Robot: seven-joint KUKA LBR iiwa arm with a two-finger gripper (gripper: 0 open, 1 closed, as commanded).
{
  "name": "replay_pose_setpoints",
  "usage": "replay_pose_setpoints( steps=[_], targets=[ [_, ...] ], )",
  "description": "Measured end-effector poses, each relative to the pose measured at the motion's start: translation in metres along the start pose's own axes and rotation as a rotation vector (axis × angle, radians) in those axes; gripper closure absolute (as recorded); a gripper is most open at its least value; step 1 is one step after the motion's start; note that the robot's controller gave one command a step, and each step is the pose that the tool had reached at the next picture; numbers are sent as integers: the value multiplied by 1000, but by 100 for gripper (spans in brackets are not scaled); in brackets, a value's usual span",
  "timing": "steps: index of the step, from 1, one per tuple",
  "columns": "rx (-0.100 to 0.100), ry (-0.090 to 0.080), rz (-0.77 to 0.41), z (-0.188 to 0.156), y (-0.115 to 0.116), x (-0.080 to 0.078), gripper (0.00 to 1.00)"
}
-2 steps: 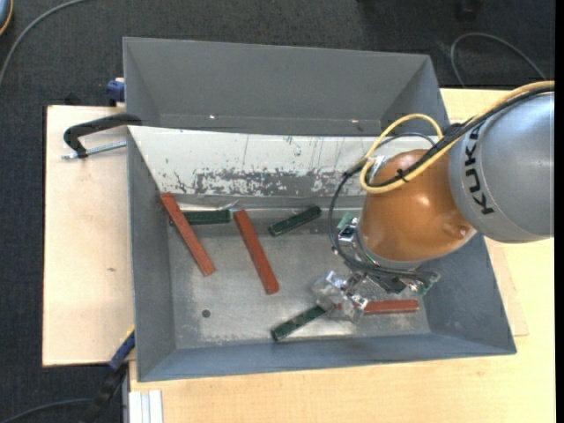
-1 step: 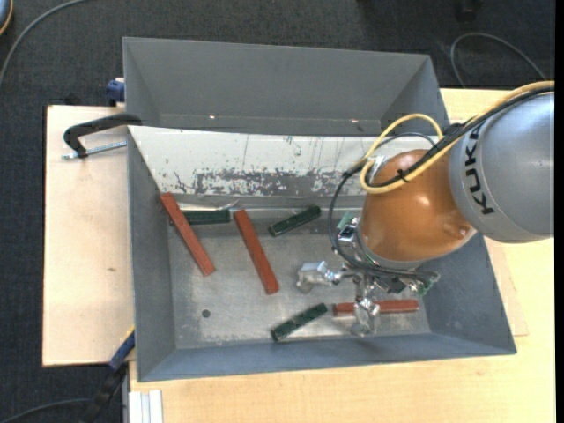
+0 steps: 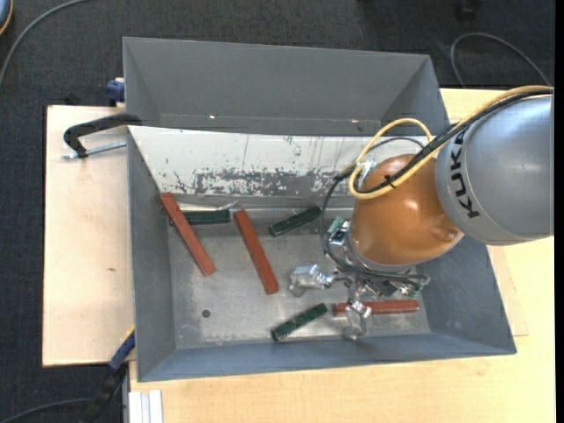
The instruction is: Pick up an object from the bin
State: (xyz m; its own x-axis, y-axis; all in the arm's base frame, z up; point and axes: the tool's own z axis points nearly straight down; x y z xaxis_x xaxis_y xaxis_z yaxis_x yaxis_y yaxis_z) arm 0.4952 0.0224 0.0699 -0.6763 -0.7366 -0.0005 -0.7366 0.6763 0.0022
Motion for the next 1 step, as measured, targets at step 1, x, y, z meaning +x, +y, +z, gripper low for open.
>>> replay_pose_setpoints(
  steps=[1],
  targets=[
    [2, -1, 1, -1, -1, 0, 100]
  ],
)
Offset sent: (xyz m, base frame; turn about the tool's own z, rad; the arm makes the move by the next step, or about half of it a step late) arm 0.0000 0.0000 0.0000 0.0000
